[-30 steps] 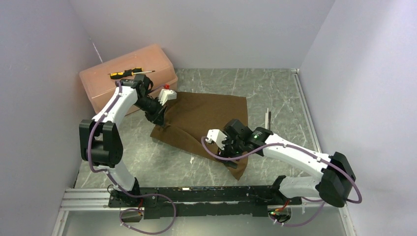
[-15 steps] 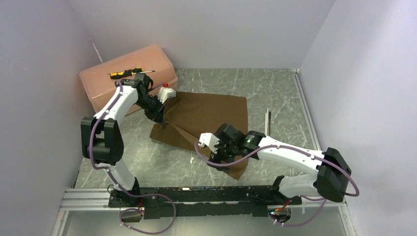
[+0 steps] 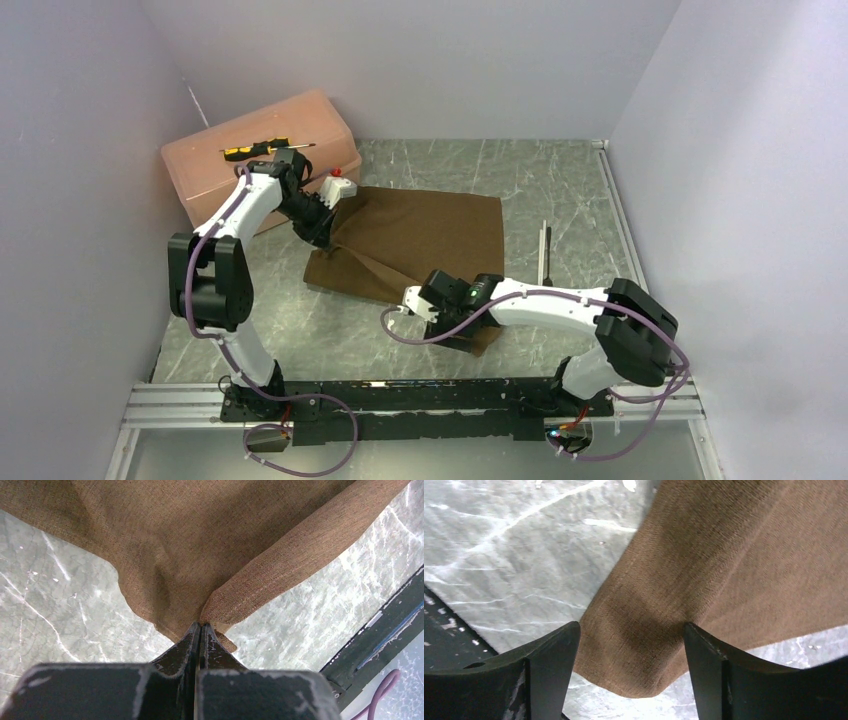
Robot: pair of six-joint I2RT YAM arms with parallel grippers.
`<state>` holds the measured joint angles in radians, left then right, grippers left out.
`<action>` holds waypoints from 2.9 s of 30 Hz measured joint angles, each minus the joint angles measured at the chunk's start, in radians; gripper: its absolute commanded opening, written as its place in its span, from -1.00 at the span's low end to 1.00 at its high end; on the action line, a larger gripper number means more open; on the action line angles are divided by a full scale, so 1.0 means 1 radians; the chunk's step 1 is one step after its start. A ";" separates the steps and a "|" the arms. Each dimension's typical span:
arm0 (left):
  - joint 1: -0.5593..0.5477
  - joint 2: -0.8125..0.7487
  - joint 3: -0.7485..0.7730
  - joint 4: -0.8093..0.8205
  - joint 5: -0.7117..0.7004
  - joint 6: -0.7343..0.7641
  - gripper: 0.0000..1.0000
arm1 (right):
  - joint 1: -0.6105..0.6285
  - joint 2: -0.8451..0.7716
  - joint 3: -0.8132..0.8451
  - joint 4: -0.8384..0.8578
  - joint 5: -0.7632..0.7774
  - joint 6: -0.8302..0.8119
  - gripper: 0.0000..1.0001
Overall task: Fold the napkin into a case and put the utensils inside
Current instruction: Pick up the flattened napkin from the center of the board.
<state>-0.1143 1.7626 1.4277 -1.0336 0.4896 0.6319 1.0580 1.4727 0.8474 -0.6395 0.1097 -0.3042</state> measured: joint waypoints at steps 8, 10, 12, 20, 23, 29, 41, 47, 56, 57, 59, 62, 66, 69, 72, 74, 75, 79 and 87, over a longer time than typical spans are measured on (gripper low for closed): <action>0.000 0.004 0.016 0.017 -0.015 0.000 -0.95 | -0.048 0.005 -0.004 0.006 0.046 -0.032 -1.00; 0.000 0.004 0.016 0.024 -0.016 0.000 -0.95 | -0.073 0.007 -0.002 0.003 0.051 -0.031 -1.00; 0.000 0.004 0.016 0.026 -0.016 0.001 -0.95 | -0.092 0.010 0.008 -0.003 0.058 -0.033 -1.00; -0.001 -0.010 -0.001 0.020 0.014 0.000 -0.95 | -0.160 -0.033 0.071 -0.011 0.042 -0.029 -1.00; -0.008 -0.043 -0.035 0.012 0.038 -0.010 -0.95 | -0.173 -0.072 0.083 -0.014 0.042 -0.024 -0.44; -0.034 -0.104 -0.098 0.007 0.058 -0.028 -0.95 | -0.151 -0.090 0.097 -0.028 -0.018 0.000 0.25; 0.009 -0.095 -0.098 0.080 -0.073 -0.079 -0.95 | -0.013 -0.047 0.087 -0.013 -0.054 0.056 0.43; 0.014 -0.095 -0.097 0.112 -0.105 -0.097 -0.95 | 0.000 0.000 0.087 -0.079 -0.032 0.087 0.44; 0.014 -0.055 -0.097 0.146 -0.115 -0.106 -0.95 | 0.063 -0.002 0.088 -0.107 -0.049 0.121 0.34; 0.014 -0.050 -0.097 0.150 -0.116 -0.106 -0.95 | 0.066 -0.001 0.088 -0.111 -0.059 0.121 0.34; 0.014 -0.042 -0.097 0.156 -0.119 -0.106 -0.95 | 0.068 0.015 0.095 -0.124 -0.076 0.115 0.34; 0.014 -0.032 -0.087 0.157 -0.121 -0.106 -0.95 | 0.053 0.088 0.108 -0.125 -0.092 0.102 0.34; 0.014 -0.030 -0.081 0.160 -0.120 -0.105 -0.95 | -0.011 0.163 0.099 -0.117 -0.095 0.085 0.31; 0.014 -0.030 -0.080 0.159 -0.119 -0.104 -0.95 | -0.069 0.164 0.092 -0.111 -0.092 0.074 0.21; 0.014 -0.030 -0.080 0.158 -0.113 -0.103 -0.95 | -0.116 0.164 0.092 -0.092 -0.095 0.064 -0.09; 0.014 -0.030 -0.080 0.159 -0.109 -0.103 -0.95 | -0.142 0.171 0.094 -0.082 -0.103 0.055 -0.45; 0.014 -0.030 -0.080 0.159 -0.105 -0.103 -0.95 | -0.149 0.178 0.098 -0.085 -0.115 0.052 -0.56; 0.014 -0.029 -0.080 0.161 -0.094 -0.102 -0.95 | -0.164 0.198 0.122 -0.081 -0.135 0.049 -0.97; 0.014 -0.021 -0.080 0.151 -0.077 -0.089 -0.95 | -0.173 0.153 0.122 -0.069 -0.141 0.080 -1.00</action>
<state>-0.1005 1.7420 1.3472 -0.8829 0.4126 0.5430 0.8848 1.6257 0.9699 -0.7082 -0.0311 -0.2237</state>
